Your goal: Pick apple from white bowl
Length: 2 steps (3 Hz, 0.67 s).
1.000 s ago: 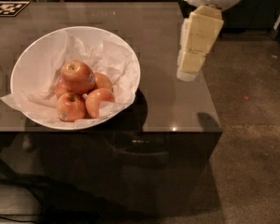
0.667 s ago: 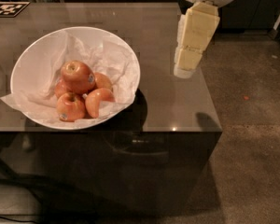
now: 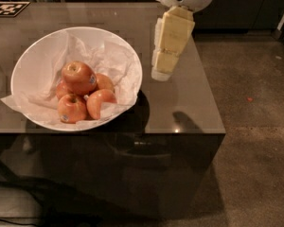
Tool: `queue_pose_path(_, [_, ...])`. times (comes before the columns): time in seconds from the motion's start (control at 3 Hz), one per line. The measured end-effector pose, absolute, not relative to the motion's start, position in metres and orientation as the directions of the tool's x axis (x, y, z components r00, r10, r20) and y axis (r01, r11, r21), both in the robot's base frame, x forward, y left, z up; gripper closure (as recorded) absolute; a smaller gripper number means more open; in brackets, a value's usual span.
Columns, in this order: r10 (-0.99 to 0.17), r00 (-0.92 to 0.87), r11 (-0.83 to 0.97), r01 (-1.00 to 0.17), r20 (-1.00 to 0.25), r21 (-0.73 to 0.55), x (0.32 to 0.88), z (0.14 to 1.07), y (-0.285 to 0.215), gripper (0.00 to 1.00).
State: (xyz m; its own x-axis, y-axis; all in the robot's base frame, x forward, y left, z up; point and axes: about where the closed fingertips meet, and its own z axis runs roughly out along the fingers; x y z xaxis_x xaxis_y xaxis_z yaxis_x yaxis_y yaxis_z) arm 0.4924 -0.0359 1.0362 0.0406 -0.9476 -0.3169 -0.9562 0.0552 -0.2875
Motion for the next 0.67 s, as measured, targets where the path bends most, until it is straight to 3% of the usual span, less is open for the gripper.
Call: queue_pose_path(0.67, [-0.911,0.16,-0.1,-0.98,-0.381,-0.172,0.48,1.014,0.035,0.0])
